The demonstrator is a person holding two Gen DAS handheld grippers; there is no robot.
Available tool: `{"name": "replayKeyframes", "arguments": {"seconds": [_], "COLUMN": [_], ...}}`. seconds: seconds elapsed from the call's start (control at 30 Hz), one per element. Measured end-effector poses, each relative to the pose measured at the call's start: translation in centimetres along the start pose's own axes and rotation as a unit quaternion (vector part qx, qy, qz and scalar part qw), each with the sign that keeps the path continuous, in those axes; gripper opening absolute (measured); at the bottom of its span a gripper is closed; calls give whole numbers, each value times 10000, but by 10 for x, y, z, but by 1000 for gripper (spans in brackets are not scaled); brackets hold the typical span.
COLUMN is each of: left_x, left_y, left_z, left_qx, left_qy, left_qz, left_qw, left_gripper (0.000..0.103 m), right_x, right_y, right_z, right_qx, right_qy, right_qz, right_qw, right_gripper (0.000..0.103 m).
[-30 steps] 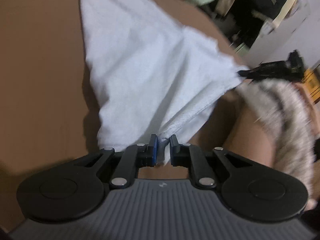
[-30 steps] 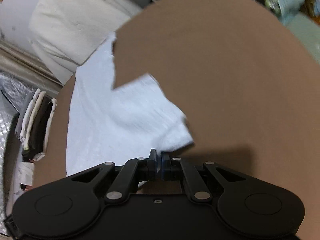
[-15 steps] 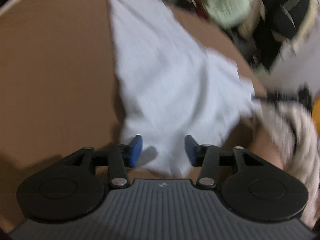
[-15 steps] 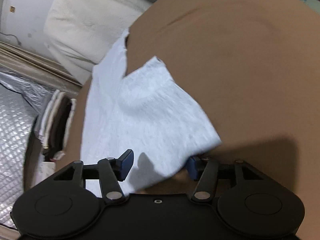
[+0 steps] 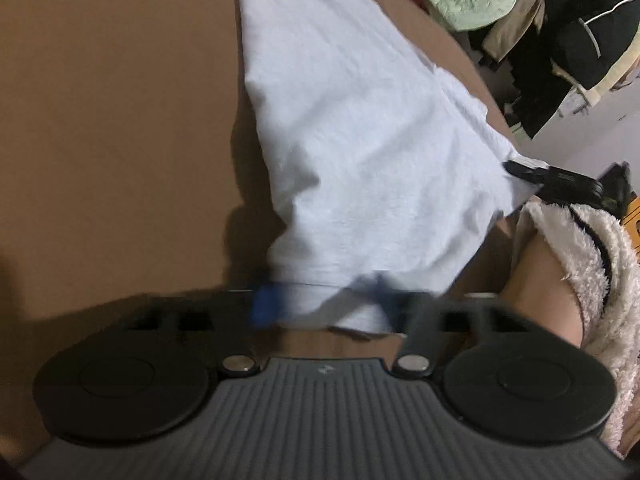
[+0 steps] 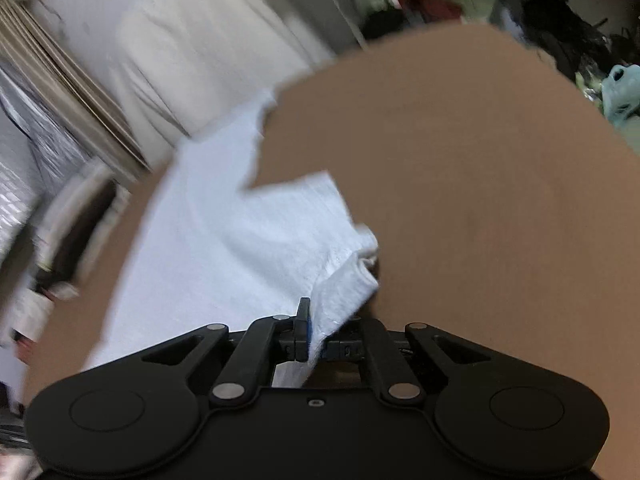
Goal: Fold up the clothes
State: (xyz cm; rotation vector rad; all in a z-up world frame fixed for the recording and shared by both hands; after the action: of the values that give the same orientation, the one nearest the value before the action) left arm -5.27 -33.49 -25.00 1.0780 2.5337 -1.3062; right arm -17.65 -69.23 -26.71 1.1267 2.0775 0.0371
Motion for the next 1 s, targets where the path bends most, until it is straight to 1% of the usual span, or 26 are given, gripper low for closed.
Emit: {"name": "replayKeyframes", "arguments": {"seconds": [0.03, 0.07, 0.13, 0.2, 0.23, 0.27, 0.33, 0.37, 0.43, 0.47, 0.5, 0.57, 0.6, 0.63, 0.67, 0.7, 0.8, 0.83, 0.87, 0.9, 0.93, 0.97, 1.0], "left_x": [-1, -2, -5, -2, 1, 4, 13, 14, 13, 11, 7, 2, -1, -3, -4, -5, -5, -3, -1, 1, 3, 4, 3], "left_y": [0, -1, -10, -17, -20, -15, 0, 3, 5, 3, 2, -3, -5, -7, -8, -8, -4, -1, 1, 4, 7, 9, 9], "left_z": [-4, -9, -19, -21, -21, -17, -7, -7, -10, -14, -19, -28, -32, -38, -41, -43, -43, -45, -44, -46, -48, -48, -46], "left_qx": [34, 64, 53, 106, 135, 41, -232, -178, 16, 20, -57, -256, -359, -436, -483, -522, -452, -397, -352, -312, -271, -224, -171], "left_qy": [-10, -30, -53, 27, 76, 172, 397, 381, 302, 270, 180, 7, -103, -193, -238, -269, -272, -280, -285, -285, -283, -289, -306], "left_qz": [-71, -127, -76, -7, 26, -2, -101, -197, -339, -276, -143, 209, 410, 559, 652, 730, 642, 604, 574, 528, 477, 426, 399], "left_qw": [10000, 9999, 9999, 9999, 9999, 9998, 9989, 9989, 9990, 9993, 9997, 9995, 9985, 9973, 9964, 9956, 9965, 9970, 9973, 9977, 9981, 9984, 9986], "left_gripper": [7, 7, 7, 7, 7, 8, 10, 10, 11, 15, 18, 32, 35, 41, 42, 42, 45, 46, 47, 47, 48, 48, 49], "right_x": [2, -4, -15, -24, -27, -30, -33, -34, -36, -37, -33, -24, -12, 5, 23, 46, 88, 88, 80, 69, 57, 43, 23], "right_y": [-1, 3, 12, 26, 35, 50, 76, 89, 123, 141, 163, 206, 228, 243, 257, 263, 254, 249, 249, 248, 248, 246, 243], "right_z": [8, 6, 3, -7, -13, -17, -25, -28, -32, -32, -32, -33, -27, -19, -11, 4, 38, 38, 32, 25, 17, 10, 4], "right_qx": [111, 129, 165, 397, 548, 762, 1186, 1395, 1843, 1923, 1805, 1565, 1348, 1139, 928, 745, 487, 448, 277, -82, -439, -753, -1063], "right_qy": [104, 63, -17, -43, -91, -148, -259, -313, -451, -518, -541, -584, -525, -347, -166, 166, 1066, 1154, 1063, 1114, 1162, 1240, 1222], "right_qz": [-86, -224, -500, -1007, -1328, -1747, -2497, -2829, -3494, -3758, -3974, -4398, -4640, -4891, -5134, -5387, -5441, -5390, -5230, -4792, -4335, -3777, -3092], "right_qw": [9998, 9996, 9986, 9941, 9896, 9816, 9607, 9484, 9176, 9050, 8981, 8824, 8739, 8641, 8529, 8390, 8308, 8331, 8452, 8706, 8925, 9145, 9371], "right_gripper": [5, 5, 5, 5, 5, 5, 5, 5, 5, 5, 5, 5, 5, 5, 6, 6, 6, 6, 16, 20, 30, 34, 34]}}
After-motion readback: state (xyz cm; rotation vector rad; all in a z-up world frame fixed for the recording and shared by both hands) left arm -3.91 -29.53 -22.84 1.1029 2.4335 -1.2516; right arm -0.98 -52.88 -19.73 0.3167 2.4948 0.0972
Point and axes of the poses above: each gripper's, at about its wrist camera, not at the fingertips, and z roughly the way its jaws point, y to its left, x to its underside, the point moved 10 cm from there along z, roughly the way its jaws point, and after that the axes turned 11 degrees about x, right-handed, at the moved point
